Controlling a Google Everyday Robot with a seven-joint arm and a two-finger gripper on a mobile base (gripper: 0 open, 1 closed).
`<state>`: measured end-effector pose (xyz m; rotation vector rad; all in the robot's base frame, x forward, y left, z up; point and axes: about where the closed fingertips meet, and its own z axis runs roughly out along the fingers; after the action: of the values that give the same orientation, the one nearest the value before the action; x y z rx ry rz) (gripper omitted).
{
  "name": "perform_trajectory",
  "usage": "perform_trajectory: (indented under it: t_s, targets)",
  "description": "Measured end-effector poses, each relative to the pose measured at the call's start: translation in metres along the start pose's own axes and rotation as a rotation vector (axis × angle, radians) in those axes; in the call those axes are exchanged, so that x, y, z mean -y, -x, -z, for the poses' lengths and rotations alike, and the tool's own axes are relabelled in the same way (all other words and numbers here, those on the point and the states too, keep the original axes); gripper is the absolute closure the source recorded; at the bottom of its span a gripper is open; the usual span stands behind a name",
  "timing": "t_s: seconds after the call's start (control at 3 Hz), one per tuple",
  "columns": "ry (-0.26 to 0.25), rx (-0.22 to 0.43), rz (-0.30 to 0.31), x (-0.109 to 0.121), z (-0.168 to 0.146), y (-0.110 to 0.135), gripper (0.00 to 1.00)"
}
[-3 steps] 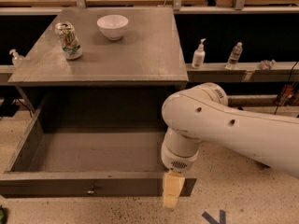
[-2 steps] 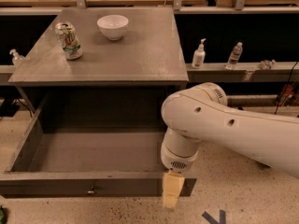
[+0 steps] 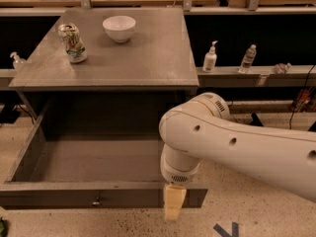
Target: Close top drawer
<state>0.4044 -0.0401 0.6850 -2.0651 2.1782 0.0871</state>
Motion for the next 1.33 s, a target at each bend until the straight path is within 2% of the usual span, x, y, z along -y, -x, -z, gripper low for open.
perform_trajectory:
  t_s: [0.33, 0.67, 1.0, 1.33]
  targets:
    - [-0.030, 0.000, 0.044, 0.008, -0.014, 0.017, 0.00]
    - [-0.064, 0.001, 0.061, 0.023, -0.021, 0.030, 0.13]
    - [-0.071, 0.016, 0.053, 0.042, -0.030, 0.035, 0.21]
    - [-0.071, 0.041, 0.023, 0.068, -0.036, 0.032, 0.21]
